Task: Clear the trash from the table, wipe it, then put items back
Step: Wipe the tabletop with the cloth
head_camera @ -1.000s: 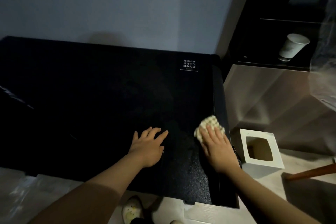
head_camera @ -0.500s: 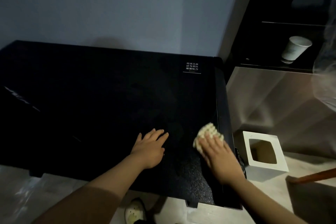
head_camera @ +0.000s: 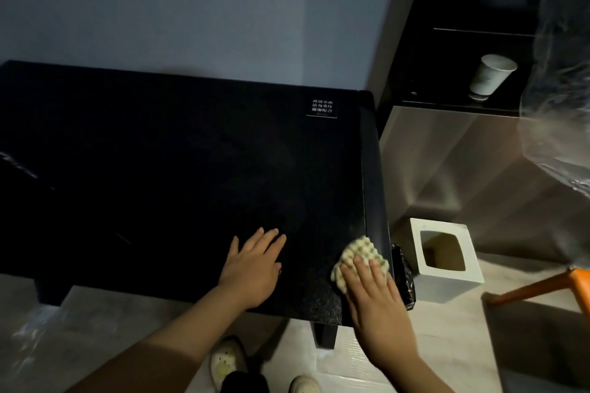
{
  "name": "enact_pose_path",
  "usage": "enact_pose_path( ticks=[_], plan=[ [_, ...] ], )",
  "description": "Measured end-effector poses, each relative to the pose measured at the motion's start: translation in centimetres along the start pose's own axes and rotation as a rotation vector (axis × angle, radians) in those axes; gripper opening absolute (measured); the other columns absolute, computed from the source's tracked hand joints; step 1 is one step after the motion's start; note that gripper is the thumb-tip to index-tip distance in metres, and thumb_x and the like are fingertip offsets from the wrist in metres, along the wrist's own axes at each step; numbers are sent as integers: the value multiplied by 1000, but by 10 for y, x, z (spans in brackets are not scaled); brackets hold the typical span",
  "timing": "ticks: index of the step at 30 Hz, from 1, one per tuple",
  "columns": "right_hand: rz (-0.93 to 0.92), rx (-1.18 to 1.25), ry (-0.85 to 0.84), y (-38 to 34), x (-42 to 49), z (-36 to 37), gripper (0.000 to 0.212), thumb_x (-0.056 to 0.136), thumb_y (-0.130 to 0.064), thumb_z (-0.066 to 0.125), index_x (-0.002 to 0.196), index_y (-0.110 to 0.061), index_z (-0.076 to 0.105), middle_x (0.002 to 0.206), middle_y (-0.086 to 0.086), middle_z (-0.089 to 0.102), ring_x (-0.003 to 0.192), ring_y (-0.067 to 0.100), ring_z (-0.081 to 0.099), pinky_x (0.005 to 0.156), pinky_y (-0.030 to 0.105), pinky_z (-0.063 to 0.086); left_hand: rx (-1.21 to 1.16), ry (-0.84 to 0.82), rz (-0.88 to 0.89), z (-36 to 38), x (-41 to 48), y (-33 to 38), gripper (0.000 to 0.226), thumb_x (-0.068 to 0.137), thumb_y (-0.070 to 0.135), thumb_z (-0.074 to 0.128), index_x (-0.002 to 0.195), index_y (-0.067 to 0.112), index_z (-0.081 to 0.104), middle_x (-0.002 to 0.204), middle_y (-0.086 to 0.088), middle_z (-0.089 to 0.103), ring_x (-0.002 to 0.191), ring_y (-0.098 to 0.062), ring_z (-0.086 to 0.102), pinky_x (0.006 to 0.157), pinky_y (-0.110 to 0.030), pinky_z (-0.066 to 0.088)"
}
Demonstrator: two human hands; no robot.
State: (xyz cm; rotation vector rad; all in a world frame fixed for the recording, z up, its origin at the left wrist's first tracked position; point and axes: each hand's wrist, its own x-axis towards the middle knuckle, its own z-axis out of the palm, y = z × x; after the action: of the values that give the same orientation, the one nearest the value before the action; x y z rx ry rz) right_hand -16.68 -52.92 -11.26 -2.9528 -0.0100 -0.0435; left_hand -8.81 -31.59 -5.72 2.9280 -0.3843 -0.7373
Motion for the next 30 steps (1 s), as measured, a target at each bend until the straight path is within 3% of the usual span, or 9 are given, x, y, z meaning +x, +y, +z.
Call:
enact_pose_path(
  ticks=[3, 6, 8, 15, 19, 22, 25, 28, 30],
  plan=[
    [17, 13, 51, -35, -2, 13, 50, 80, -34, 38, 128, -22, 47, 129, 6, 61, 124, 30, 46, 102, 40, 24, -16, 12, -16, 4, -3, 3, 54, 104, 31, 22, 152, 28, 0, 160, 10, -7, 147, -12, -11, 118, -45, -5],
    [-274, -62, 13, -48, -5, 15, 51, 81, -36, 41, 130, -26, 45, 134, -1, 56, 125, 26, 48, 111, 36, 13, -17, 27, -16, 8, -6, 4, 53, 104, 30, 22, 152, 28, 1, 160, 12, -6, 147, -11, -10, 118, -45, -5],
    [-343, -85, -3, -28, -1, 9, 49, 81, -37, 39, 130, -29, 43, 132, -4, 58, 121, 22, 56, 110, 35, 21, -19, 37, -12, 10, -9, 2, 52, 104, 30, 22, 152, 29, 3, 160, 12, -4, 147, -10, -9, 117, -46, -4],
    [65, -49, 40, -11, 7, 8, 50, 79, -34, 36, 117, -16, 64, 121, 14, 65, 108, 38, 63, 101, 44, 40, -39, 56, -13, 13, -14, 0, 50, 104, 28, 22, 152, 28, 8, 160, 11, 0, 147, -11, -5, 118, -48, -4],
    [-294, -66, 17, -65, -7, 17, 42, 94, -37, 28, 127, -24, 50, 132, -1, 57, 120, 29, 53, 111, 37, 8, -50, 65, -6, 11, -10, -3, 49, 104, 26, 23, 151, 28, 13, 160, 11, 5, 147, -10, -1, 119, -41, 2],
    [-475, -93, -10, -44, 7, 9, 48, 81, -37, 43, 129, -28, 44, 129, -5, 61, 117, 21, 60, 108, 35, 25, -36, 109, 11, 7, -10, -7, 49, 104, 24, 24, 151, 25, 16, 160, 7, 7, 147, -11, 8, 118, -31, 11],
    [-210, -125, -59, -4, 33, 1, 55, 71, -32, 52, 125, -23, 55, 124, 3, 64, 109, 28, 64, 89, 40, 51, -10, 136, 6, 5, -11, -11, 50, 104, 25, 24, 152, 23, 13, 160, 5, 1, 146, -14, 9, 117, -31, 13],
    [103, -46, -47, -17, 44, -1, 50, 80, -30, 52, 126, -14, 60, 130, 15, 59, 116, 38, 58, 93, 49, 47, -9, 130, -37, 0, -9, -20, 50, 104, 27, 22, 152, 24, 8, 161, 3, -4, 148, -17, 1, 119, -34, 6],
    [33, -18, -50, -56, 34, 7, 49, 76, -32, 55, 120, -11, 64, 121, 17, 64, 109, 39, 61, 91, 47, 50, -9, 117, -78, -5, -4, -25, 51, 104, 28, 21, 152, 25, 5, 161, 2, -6, 148, -19, -4, 119, -36, 1]
  ],
)
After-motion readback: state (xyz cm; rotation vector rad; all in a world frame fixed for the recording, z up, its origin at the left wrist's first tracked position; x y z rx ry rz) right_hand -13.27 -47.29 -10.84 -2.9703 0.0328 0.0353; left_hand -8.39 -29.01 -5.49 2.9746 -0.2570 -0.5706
